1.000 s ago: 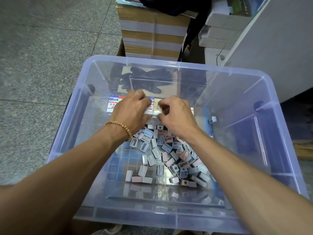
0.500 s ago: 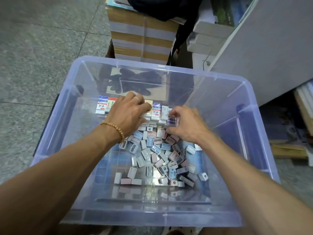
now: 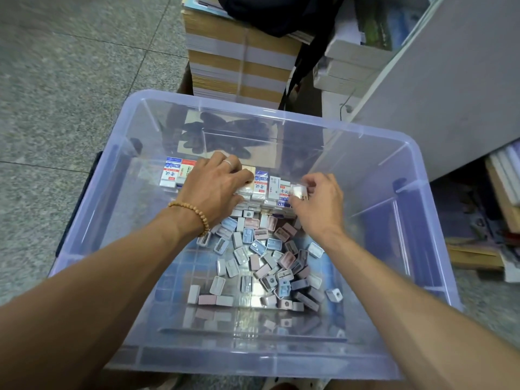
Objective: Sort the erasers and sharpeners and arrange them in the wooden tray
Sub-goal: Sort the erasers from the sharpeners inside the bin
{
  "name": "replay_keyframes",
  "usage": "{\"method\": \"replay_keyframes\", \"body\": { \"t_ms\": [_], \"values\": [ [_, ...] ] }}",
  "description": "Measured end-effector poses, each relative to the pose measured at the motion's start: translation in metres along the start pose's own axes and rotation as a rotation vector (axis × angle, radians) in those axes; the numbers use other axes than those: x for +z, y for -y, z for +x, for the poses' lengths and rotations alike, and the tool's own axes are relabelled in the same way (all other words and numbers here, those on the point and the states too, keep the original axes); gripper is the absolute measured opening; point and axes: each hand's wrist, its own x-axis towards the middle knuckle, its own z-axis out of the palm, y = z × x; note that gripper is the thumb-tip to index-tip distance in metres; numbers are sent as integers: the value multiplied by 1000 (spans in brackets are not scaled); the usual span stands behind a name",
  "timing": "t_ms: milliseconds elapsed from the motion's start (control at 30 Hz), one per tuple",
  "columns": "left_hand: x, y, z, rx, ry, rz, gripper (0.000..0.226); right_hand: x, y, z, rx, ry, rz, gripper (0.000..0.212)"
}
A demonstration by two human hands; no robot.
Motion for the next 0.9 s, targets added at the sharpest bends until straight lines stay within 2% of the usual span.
{"method": "replay_keyframes", "body": {
  "t_ms": [133, 333, 400, 467, 533, 700, 900],
  "values": [
    [1, 0, 0, -1, 10, -9, 40, 5, 7, 4, 115, -89, 114, 26],
    [3, 0, 0, -6, 1, -17, 39, 4, 6, -1, -19, -22, 46, 10],
    [3, 1, 0, -11, -8, -26, 38, -7, -1, -3, -33, 27, -7, 17],
    [3, 1, 0, -13, -8, -28, 38, -13, -5, -7, -16, 188, -85, 33],
    [2, 0, 0, -14, 0, -19, 38, -10, -7, -10, -36, 295, -143, 39],
    [2, 0, -1, -9, -6, -35, 37, 0, -1, -5, -168, 216, -207, 34],
    [0, 3, 1, -26, -13, -68, 36, -4, -3, 2, -339, 262, -412, 37]
  ]
}}
